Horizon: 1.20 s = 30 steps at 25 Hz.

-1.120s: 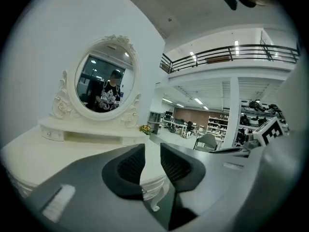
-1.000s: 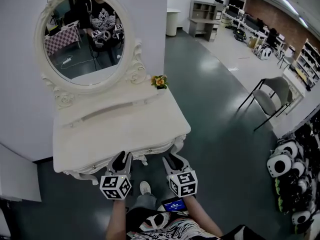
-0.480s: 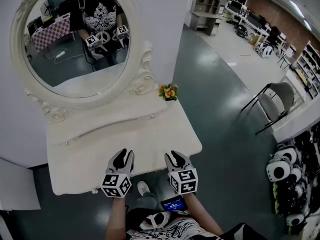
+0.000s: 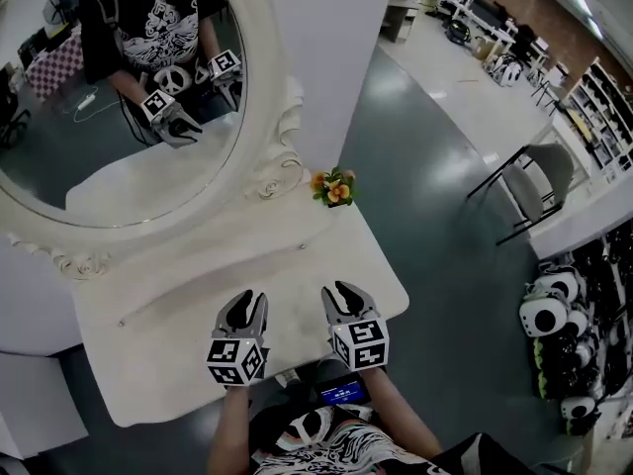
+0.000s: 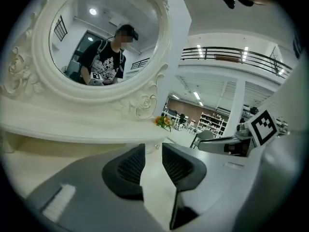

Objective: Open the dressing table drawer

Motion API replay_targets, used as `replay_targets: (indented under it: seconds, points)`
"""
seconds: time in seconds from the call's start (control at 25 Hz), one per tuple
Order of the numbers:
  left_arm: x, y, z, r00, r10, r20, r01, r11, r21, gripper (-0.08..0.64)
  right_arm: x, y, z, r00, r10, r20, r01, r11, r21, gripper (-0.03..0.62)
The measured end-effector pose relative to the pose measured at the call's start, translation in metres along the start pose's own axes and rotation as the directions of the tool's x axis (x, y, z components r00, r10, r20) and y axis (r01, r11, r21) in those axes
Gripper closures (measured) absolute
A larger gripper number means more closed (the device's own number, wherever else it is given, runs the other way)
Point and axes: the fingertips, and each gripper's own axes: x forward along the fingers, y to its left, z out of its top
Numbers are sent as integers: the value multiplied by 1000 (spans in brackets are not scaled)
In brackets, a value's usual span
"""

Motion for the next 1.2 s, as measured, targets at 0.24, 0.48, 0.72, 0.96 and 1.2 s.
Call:
replay_targets:
  seconds: [0.24, 0.48, 0.72, 0.96, 1.2]
  points:
    - [27, 6, -3, 1000, -1, -29, 1, 1000, 12, 451, 28, -9, 4, 1000, 10, -19, -10, 1000, -1, 482]
    - [47, 11, -3, 999, 6, -47, -5, 1000, 22, 453, 54, -6, 2, 998, 48, -43, -49, 999, -22, 480]
    - [66, 14, -12, 997, 22, -74, -18, 998, 53, 456, 79, -14, -3, 997, 50, -61, -51, 998, -24, 472]
    - [82, 22, -23, 994, 53, -99, -47, 997, 65, 454, 104, -18, -7, 995, 54, -83, -57, 998, -40, 466]
    - [93, 28, -34, 991, 61, -118, -57, 998, 41, 454, 130, -17, -13, 992, 72, -103, -78, 995, -55, 453]
